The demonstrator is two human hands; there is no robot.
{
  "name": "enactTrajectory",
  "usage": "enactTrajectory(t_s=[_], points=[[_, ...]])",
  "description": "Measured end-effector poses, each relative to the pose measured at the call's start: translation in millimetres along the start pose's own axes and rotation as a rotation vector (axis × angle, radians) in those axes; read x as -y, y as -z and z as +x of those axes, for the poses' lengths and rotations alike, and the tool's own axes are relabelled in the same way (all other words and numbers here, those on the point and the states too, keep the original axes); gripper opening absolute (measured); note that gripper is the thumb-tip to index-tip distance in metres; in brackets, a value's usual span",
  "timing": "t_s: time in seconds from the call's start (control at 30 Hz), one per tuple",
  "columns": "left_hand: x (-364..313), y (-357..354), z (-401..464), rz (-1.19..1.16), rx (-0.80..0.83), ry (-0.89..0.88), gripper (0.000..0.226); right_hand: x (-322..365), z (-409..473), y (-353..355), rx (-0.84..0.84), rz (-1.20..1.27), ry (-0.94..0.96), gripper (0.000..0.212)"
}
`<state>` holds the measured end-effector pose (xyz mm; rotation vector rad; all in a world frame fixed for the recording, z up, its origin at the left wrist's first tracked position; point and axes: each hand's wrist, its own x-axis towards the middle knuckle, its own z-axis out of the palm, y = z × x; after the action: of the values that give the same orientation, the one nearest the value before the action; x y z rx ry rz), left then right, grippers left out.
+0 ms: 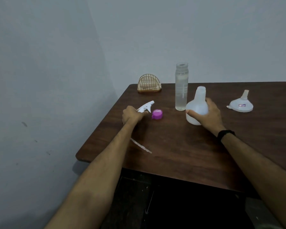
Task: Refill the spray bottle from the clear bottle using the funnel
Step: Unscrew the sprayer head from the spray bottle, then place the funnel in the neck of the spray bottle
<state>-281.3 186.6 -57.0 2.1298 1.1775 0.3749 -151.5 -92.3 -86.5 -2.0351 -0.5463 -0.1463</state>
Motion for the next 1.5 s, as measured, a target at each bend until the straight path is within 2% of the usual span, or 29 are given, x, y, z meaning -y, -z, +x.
enactTrajectory(t_s=[0.3, 0.47, 0.63, 0.73, 0.9, 1.0, 1.13, 1.23, 1.5], points=[[-6.6, -2.1, -5.0, 0.102, 0.015, -0.009, 0.073, -3.0, 2.1, -2.5, 0.007, 0.011, 0.005, 0.086], [-34.1, -1.1, -14.0, 0.091, -0.058, -0.204, 0.08, -1.7, 0.3, -0.3, 0.001, 0.028, 0.012, 0.084], [-73.8, -7.6, -28.2, 0.007, -0.043, -0.407, 0.075, -1.7, 0.7, 5.2, -0.006, 0.044, 0.016, 0.077], [-98.7, -17.9, -35.5, -0.091, 0.021, -0.462, 0.075, -4.4, 7.9, 12.0, -0.01, 0.045, -0.005, 0.078], [-127.1, -46.1, -40.1, -0.319, 0.234, -0.315, 0.09, -11.5, 20.6, 22.2, -0.026, 0.028, -0.042, 0.086], [-136.7, -65.4, -38.0, -0.464, 0.298, -0.254, 0.093, -18.8, 22.6, 27.3, -0.037, -0.006, -0.059, 0.092], [-137.0, -87.9, -36.0, -0.56, 0.286, -0.227, 0.072, -27.3, 17.7, 35.3, -0.061, -0.022, -0.056, 0.087], [-133.3, -97.8, -40.2, -0.544, 0.205, -0.241, 0.055, -31.5, 15.1, 38.7, -0.07, -0.024, -0.047, 0.088], [-129.4, -111.6, -56.5, -0.542, 0.093, -0.262, 0.054, -34.2, 13.5, 50.3, -0.152, -0.04, -0.065, 0.088]])
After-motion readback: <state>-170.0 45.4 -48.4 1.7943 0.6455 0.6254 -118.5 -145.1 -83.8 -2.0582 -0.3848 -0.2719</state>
